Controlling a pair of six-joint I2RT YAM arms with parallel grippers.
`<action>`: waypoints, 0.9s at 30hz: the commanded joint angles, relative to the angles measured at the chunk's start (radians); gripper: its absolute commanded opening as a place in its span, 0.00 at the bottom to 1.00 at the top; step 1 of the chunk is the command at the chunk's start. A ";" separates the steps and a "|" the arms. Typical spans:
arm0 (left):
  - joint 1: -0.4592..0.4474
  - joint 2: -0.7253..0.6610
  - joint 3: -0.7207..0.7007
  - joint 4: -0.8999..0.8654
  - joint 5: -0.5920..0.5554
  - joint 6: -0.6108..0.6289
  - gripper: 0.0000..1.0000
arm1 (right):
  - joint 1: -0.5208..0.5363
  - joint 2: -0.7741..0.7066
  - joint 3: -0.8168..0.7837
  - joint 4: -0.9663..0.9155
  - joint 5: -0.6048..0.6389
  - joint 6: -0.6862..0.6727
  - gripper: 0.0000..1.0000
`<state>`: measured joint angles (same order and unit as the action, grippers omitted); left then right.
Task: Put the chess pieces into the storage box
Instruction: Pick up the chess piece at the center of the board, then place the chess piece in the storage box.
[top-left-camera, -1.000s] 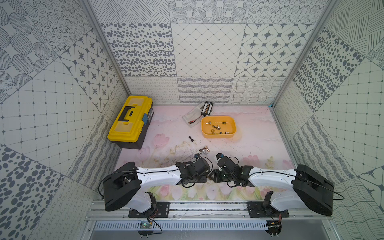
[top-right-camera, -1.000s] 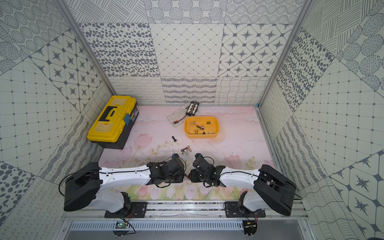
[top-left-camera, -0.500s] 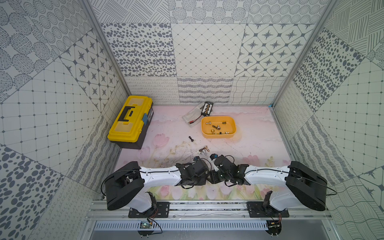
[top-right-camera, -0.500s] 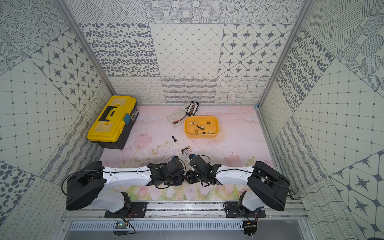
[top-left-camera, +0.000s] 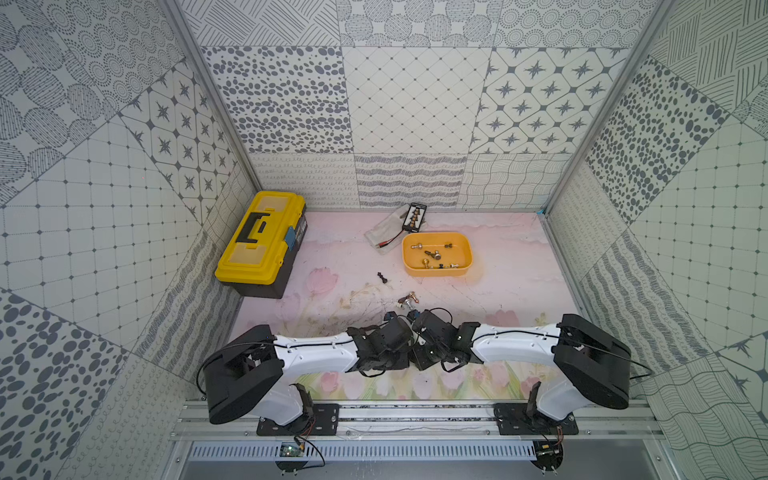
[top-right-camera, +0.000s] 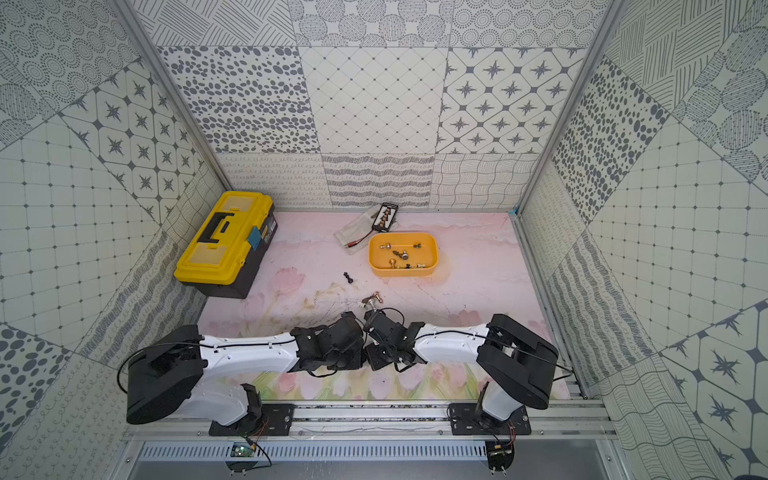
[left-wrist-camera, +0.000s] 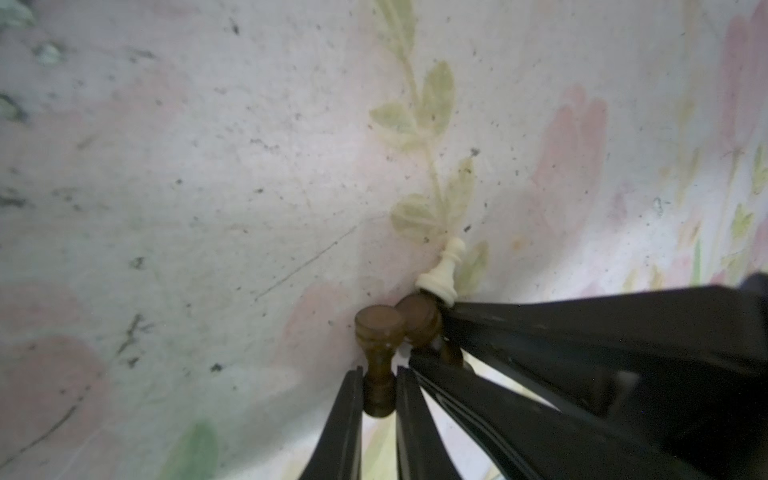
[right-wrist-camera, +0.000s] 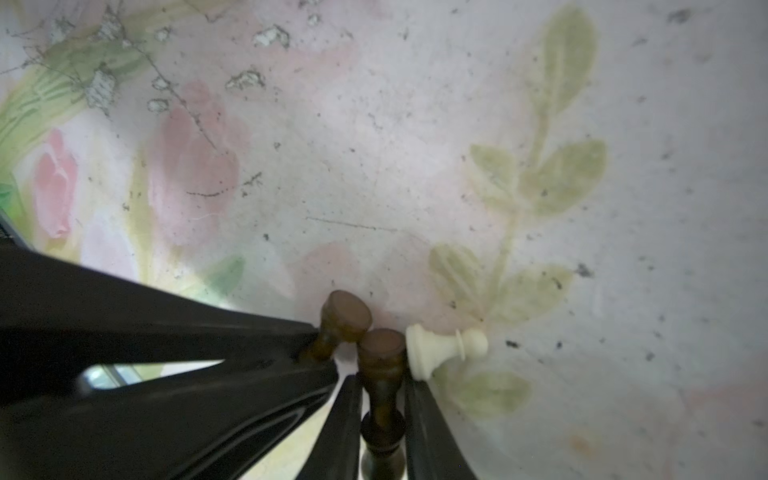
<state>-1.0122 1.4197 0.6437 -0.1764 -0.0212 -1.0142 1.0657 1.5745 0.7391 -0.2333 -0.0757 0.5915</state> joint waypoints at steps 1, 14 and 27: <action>0.022 -0.072 -0.001 -0.122 -0.061 0.019 0.00 | 0.002 0.044 -0.012 -0.099 0.072 0.017 0.22; 0.132 -0.156 0.206 -0.352 -0.141 0.192 0.00 | -0.003 -0.172 -0.081 0.050 0.051 0.099 0.47; 0.230 0.420 0.827 -0.319 -0.065 0.511 0.00 | -0.251 -0.777 -0.193 -0.129 0.181 0.170 0.47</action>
<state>-0.8028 1.6520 1.2678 -0.4683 -0.1047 -0.7120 0.8597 0.8497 0.5777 -0.2928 0.0761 0.7471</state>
